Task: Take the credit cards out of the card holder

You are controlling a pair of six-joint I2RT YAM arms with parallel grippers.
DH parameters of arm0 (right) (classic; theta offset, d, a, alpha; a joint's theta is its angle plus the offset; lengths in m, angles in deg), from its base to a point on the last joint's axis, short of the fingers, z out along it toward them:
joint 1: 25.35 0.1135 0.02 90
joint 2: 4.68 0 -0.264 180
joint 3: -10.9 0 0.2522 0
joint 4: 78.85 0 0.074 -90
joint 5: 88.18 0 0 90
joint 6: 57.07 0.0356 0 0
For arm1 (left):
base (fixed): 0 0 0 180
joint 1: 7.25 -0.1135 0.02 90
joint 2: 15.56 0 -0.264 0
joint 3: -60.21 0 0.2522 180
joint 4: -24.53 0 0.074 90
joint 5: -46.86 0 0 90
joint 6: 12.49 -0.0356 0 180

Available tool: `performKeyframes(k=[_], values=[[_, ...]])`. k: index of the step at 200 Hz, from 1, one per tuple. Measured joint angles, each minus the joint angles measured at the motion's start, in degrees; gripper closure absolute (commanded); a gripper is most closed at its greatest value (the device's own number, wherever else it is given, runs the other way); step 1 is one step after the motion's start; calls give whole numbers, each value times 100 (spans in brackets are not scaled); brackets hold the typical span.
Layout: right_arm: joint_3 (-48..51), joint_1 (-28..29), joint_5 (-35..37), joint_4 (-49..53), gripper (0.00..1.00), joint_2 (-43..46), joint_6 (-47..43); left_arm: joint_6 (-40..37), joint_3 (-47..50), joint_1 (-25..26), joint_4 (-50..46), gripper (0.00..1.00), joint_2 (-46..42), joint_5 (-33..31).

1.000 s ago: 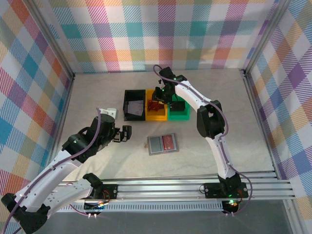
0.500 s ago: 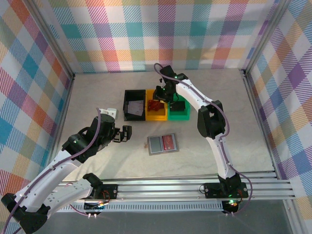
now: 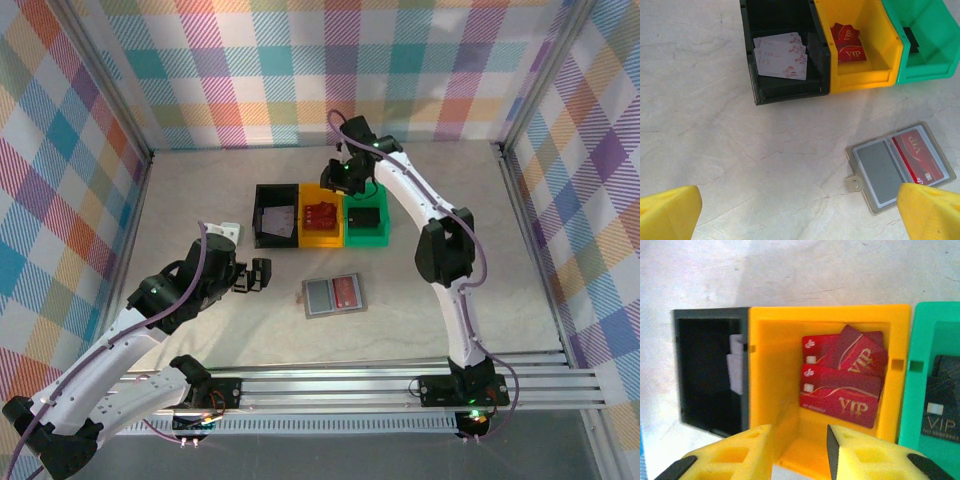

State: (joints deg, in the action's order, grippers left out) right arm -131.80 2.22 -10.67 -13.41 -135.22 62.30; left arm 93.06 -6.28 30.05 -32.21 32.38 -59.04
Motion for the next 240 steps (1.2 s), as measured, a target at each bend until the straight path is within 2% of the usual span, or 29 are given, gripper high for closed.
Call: performKeyframes(k=[15, 64, 97, 129, 160, 206, 240], values=[[564, 0, -57, -153, 67, 592, -26, 0, 0, 0, 0, 0, 7, 44], [3309, 0, -326, -1067, 69, 3045, -11, -2, 0, -2, -7, 0, 267, 313], [4983, 0, -444, -1506, 71, 4033, 13, 17, -50, 0, -48, 0, 535, 684], [6153, 2, -498, -1663, 73, 4568, 22, 177, -334, 79, -94, 0, 955, 1036], [7069, 2, -549, -1928, 74, 5077, 37, 527, -501, 433, -109, 0, 1388, 1121], [7731, 2, -673, -2363, 80, 5110, 105, 1335, -511, 1147, 28, 0, 2151, 1202], [7982, 2, -789, -2717, 83, 4929, 146, 1974, -514, 1401, 407, 1, 2459, 1250]])
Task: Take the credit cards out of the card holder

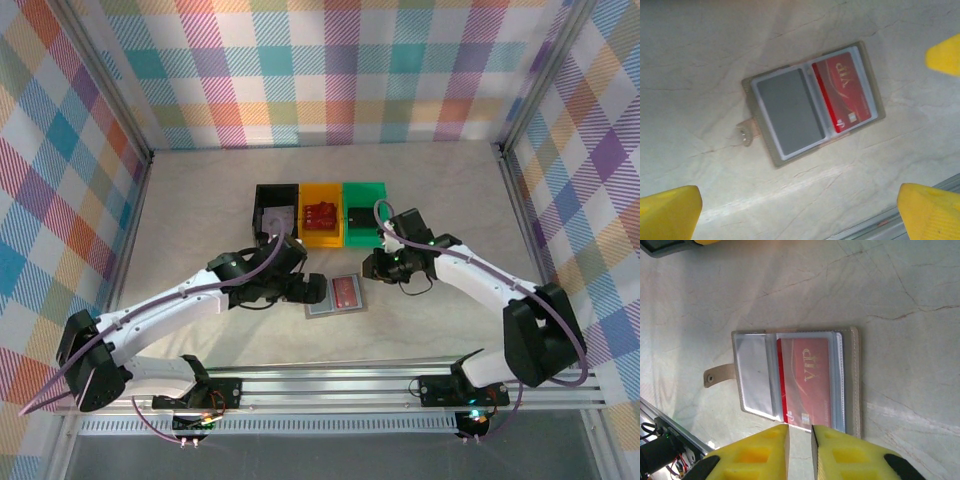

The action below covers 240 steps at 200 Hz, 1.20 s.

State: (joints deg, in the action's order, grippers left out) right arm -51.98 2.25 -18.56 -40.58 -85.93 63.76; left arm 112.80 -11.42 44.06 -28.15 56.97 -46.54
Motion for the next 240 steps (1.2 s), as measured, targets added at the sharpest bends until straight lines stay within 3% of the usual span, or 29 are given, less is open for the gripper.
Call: performKeyframes(k=[87, 240], values=[[284, 0, -28, -570, 89, -382, 48, 1025, 37, 188, 1060, 16, 1049, 214], [616, 0, -33, -1189, 96, -850, 282, 1384, 103, 223, 1554, 46, 1958, 227]])
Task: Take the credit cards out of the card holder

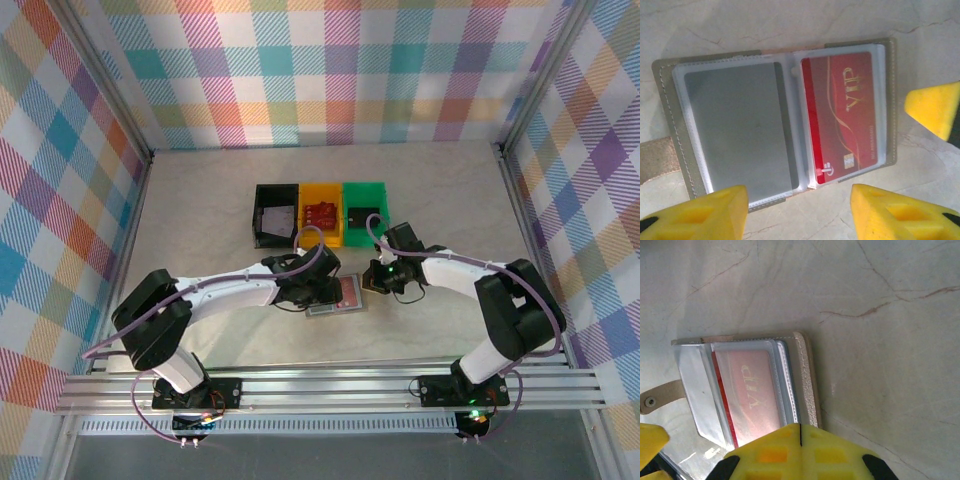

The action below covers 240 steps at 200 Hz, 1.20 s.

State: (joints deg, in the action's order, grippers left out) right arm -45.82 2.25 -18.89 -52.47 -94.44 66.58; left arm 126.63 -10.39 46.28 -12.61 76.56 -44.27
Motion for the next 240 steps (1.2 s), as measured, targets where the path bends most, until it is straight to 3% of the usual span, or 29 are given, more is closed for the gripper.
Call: performKeyframes(k=[52, 240], values=[[13, 0, -22, -114, 98, -57, 4, 39, 0, 2, 129, 51, 258, 0], [20, 0, -109, -356, 100, -234, 20, 63, -85, 7, 509, 56, 542, -149]])
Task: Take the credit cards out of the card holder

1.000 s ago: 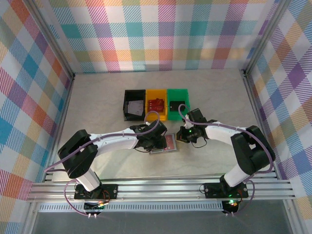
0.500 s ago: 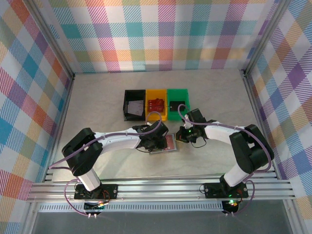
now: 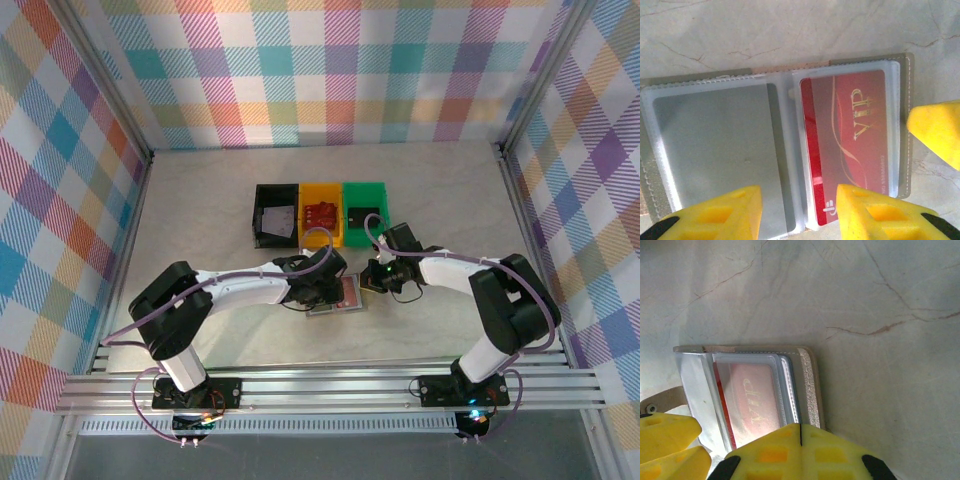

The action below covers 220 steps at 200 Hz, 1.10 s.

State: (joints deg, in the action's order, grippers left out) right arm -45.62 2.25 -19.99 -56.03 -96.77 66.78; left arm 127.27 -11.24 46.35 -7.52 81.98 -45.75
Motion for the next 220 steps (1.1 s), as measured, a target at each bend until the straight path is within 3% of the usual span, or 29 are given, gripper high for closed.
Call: performKeyframes(k=[220], values=[[4, 22, -39, -46, 100, -120, 0, 42, -140, 0, 505, 66, 487, -177]])
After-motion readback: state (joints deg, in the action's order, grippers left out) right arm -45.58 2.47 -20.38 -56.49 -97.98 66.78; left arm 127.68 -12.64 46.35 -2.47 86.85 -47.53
